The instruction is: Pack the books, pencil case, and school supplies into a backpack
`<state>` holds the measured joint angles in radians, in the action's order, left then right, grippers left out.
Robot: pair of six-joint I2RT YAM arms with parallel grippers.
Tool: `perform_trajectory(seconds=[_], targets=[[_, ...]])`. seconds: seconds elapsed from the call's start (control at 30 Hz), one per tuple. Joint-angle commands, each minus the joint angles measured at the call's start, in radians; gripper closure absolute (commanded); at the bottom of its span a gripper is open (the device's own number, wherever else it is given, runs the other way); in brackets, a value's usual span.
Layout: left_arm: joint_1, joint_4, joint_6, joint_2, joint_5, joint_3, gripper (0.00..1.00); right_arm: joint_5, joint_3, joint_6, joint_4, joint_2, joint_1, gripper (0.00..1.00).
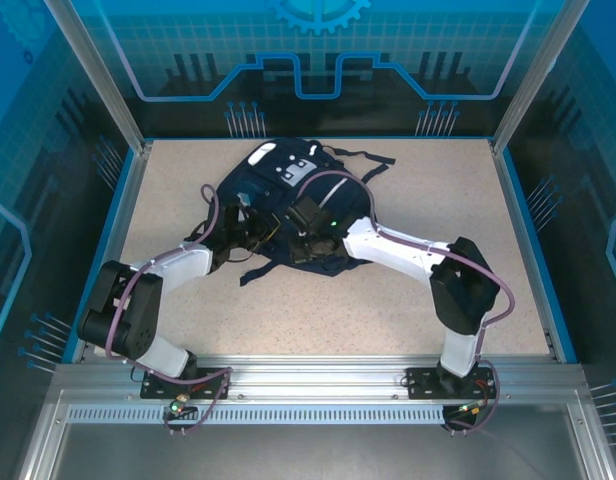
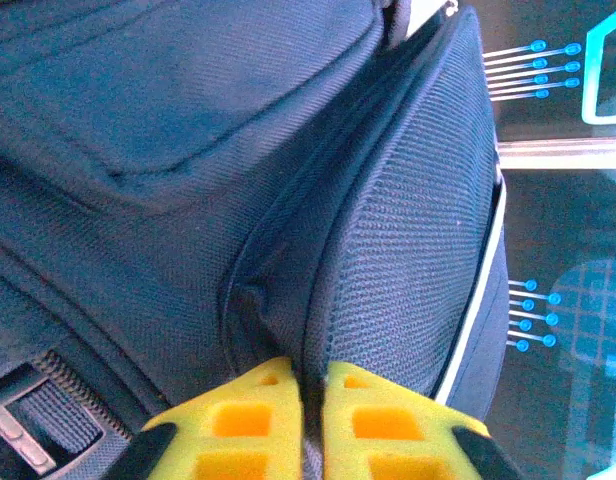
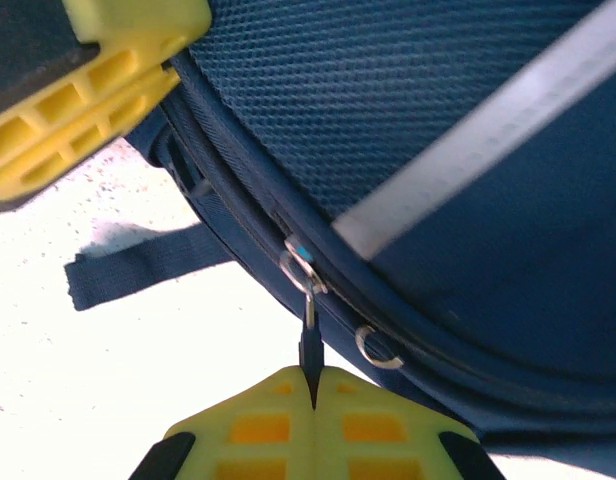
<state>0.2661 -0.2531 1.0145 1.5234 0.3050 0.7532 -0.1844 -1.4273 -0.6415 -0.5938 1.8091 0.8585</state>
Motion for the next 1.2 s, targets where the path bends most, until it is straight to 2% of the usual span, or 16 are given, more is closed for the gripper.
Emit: perform_trajectory(seconds=[0.0,0.2,0.3,0.43,0.57,0.73,0.83,0.87,0.97,1.07,1.17], targets=[[0.001,0.046,-0.047,-0.002,-0.050,0.026,1.00,-0.109,0.029,0.023,-0.109,-0.086,0.004,1.00],[-0.023,0.073,-0.069,0.003,-0.066,0.009,1.00,-0.255,0.127,0.068,-0.174,-0.192,-0.056,1.00],[-0.034,0.075,-0.076,0.003,-0.061,0.004,1.00,-0.274,0.175,0.109,-0.164,-0.244,-0.112,1.00],[-0.042,0.084,-0.089,-0.003,-0.055,0.001,1.00,-0.205,0.211,0.211,-0.073,-0.271,-0.194,1.00],[-0.057,0.110,-0.103,-0.039,-0.054,-0.009,1.00,-0.026,0.180,0.346,0.043,-0.233,-0.236,1.00],[-0.084,0.227,-0.126,-0.171,-0.072,-0.049,0.68,0.161,0.171,0.374,0.107,-0.207,-0.233,1.00],[-0.085,0.311,-0.153,-0.241,-0.064,-0.055,0.57,0.213,0.189,0.358,0.106,-0.207,-0.216,1.00],[-0.084,0.329,-0.158,-0.256,-0.054,-0.058,0.55,0.216,0.200,0.350,0.108,-0.213,-0.202,0.98],[-0.082,0.341,-0.156,-0.275,-0.025,-0.071,0.49,0.226,0.243,0.307,0.133,-0.230,-0.166,0.80],[-0.073,0.316,-0.131,-0.247,0.015,-0.063,0.49,0.232,0.259,0.259,0.155,-0.220,-0.142,0.65],[-0.052,0.274,-0.104,-0.202,0.033,-0.047,0.49,0.231,0.265,0.218,0.182,-0.208,-0.132,0.58]])
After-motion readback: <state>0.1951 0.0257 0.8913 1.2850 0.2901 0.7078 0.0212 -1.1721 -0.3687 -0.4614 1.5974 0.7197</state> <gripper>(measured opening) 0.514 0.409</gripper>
